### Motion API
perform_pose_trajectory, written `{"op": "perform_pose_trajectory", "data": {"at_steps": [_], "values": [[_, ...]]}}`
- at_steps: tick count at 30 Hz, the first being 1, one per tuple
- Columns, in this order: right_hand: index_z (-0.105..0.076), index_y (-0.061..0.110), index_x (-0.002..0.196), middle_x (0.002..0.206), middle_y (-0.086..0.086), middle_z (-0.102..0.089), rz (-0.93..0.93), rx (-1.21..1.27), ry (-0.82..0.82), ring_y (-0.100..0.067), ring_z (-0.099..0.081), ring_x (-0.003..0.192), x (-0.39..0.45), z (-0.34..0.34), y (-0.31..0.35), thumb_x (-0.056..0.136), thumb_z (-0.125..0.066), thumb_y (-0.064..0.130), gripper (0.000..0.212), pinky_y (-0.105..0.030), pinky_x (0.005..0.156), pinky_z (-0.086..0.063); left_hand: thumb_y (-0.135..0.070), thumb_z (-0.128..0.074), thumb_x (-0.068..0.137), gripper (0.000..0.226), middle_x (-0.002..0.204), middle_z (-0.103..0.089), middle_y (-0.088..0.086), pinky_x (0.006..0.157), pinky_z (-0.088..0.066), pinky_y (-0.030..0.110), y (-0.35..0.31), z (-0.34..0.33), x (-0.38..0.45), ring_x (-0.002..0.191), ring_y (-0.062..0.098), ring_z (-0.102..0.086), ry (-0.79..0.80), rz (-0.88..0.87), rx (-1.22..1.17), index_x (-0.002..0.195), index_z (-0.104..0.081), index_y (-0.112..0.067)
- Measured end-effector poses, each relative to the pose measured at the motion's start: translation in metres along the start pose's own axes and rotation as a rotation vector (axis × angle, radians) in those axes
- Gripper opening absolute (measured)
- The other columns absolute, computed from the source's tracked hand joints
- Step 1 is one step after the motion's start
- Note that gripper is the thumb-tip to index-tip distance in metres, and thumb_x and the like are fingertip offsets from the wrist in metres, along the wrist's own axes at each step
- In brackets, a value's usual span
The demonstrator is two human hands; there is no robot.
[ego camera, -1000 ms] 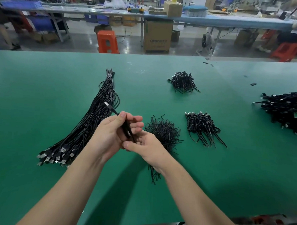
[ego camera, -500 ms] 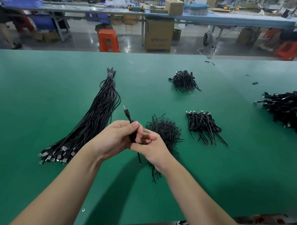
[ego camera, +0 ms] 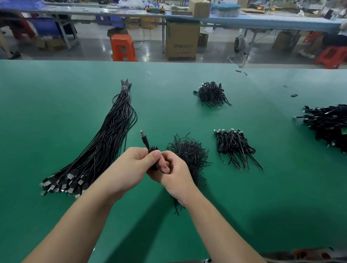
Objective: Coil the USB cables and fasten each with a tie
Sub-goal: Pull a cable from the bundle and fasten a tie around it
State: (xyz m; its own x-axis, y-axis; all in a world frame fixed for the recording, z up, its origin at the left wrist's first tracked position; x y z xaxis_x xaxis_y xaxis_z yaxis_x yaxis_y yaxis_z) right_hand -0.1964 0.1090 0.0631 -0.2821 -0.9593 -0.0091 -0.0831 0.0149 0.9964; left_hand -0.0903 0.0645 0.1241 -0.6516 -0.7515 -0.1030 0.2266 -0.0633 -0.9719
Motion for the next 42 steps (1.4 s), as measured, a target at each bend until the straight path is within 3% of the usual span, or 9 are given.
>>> {"op": "perform_pose_trajectory", "data": {"at_steps": [2,4,11,13,16,21,29,37,42], "values": [[-0.056,0.027,0.086,0.072,0.015,-0.059,0.104,-0.255,-0.077,-0.004,-0.05,0.065,0.001,0.012,0.01,0.077,-0.078,0.025,0.024,-0.025,0.066,-0.045,-0.024,-0.052,0.103,0.038,0.075,-0.065,-0.006,0.07,-0.049,0.035,-0.001,0.007,-0.003,0.073,0.024,-0.059,-0.167,-0.054,0.312,0.072,-0.072,-0.025],[-0.046,0.033,0.083,0.071,0.015,-0.056,0.185,-0.563,-0.023,-0.006,-0.046,0.061,0.001,0.011,0.018,0.084,-0.07,0.034,0.023,-0.026,0.06,-0.04,-0.027,-0.05,0.103,0.036,0.087,-0.052,-0.001,0.081,-0.043,0.034,-0.001,0.009,-0.004,0.09,0.019,-0.053,-0.243,-0.088,0.451,0.074,-0.07,-0.031],[-0.042,0.014,0.134,0.118,-0.006,-0.056,0.301,-1.123,0.114,-0.037,-0.061,0.091,-0.001,-0.016,0.016,0.107,-0.033,0.042,0.04,-0.041,0.07,-0.037,-0.027,-0.049,0.103,0.034,0.095,-0.053,0.005,0.076,-0.041,0.031,0.001,0.015,0.006,0.09,0.017,-0.055,-0.312,-0.032,0.376,0.076,-0.069,-0.019],[-0.041,0.014,0.143,0.121,-0.009,-0.06,0.309,-1.097,0.085,-0.038,-0.061,0.095,-0.003,-0.017,0.018,0.109,-0.031,0.037,0.043,-0.044,0.076,-0.042,-0.031,-0.05,0.102,0.036,0.095,-0.061,0.016,0.066,-0.043,0.039,0.004,0.016,0.009,0.075,0.017,-0.054,-0.287,0.011,0.335,0.083,-0.068,-0.007],[-0.049,0.014,0.135,0.111,-0.014,-0.066,0.294,-1.013,0.025,-0.04,-0.062,0.092,-0.004,-0.014,0.021,0.109,-0.032,0.033,0.037,-0.044,0.075,-0.042,-0.038,-0.055,0.1,0.047,0.09,-0.065,0.021,0.079,-0.05,0.055,0.005,0.017,0.011,0.079,0.035,-0.059,-0.283,0.0,0.263,0.089,-0.063,0.008],[-0.041,0.021,0.089,0.078,-0.002,-0.057,0.173,-0.85,-0.052,-0.034,-0.057,0.074,-0.004,-0.001,0.021,0.108,-0.032,0.035,0.025,-0.043,0.067,-0.04,-0.048,-0.072,0.086,0.022,0.081,-0.064,-0.008,0.065,-0.045,0.027,-0.001,0.03,0.008,0.067,0.006,-0.056,-0.448,-0.129,0.245,0.088,-0.068,-0.027],[-0.05,0.011,0.125,0.107,-0.016,-0.068,0.33,-1.052,0.046,-0.041,-0.063,0.083,-0.007,-0.013,0.018,0.108,-0.029,0.035,0.036,-0.035,0.066,-0.031,-0.044,-0.079,0.081,0.022,0.055,-0.057,-0.012,0.051,-0.039,0.025,-0.004,0.03,0.023,0.047,0.005,-0.046,-0.139,-0.134,0.438,0.081,-0.069,-0.024],[-0.048,0.016,0.125,0.105,-0.01,-0.065,0.206,-1.067,0.116,-0.038,-0.06,0.085,-0.006,-0.015,0.004,0.108,-0.029,0.032,0.03,-0.039,0.068,-0.034,-0.042,-0.068,0.088,0.03,0.057,-0.067,-0.001,0.048,-0.05,0.027,-0.002,0.029,0.027,0.045,0.015,-0.062,-0.025,-0.083,0.752,0.074,-0.065,-0.016],[-0.048,0.033,0.092,0.07,0.003,-0.053,0.004,-0.706,0.23,-0.019,-0.049,0.057,-0.006,-0.018,-0.009,0.103,-0.042,0.038,0.013,-0.043,0.058,-0.044,-0.037,-0.068,0.088,0.019,0.063,-0.063,-0.005,0.05,-0.039,0.021,0.007,0.032,0.03,0.052,0.004,-0.054,-0.055,-0.094,0.832,0.075,-0.063,-0.023]]}}
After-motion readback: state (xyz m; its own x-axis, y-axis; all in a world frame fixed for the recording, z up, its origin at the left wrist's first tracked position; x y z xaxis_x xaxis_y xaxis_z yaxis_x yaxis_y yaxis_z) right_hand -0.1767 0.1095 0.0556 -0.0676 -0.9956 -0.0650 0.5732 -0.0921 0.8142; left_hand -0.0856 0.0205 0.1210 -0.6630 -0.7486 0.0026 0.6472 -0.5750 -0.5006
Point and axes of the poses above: each hand's wrist, its own x-axis towards the middle knuckle, its own z-axis out of the back of the hand, y = z × x, the point moved 6 cm from there along x, towards the middle knuckle
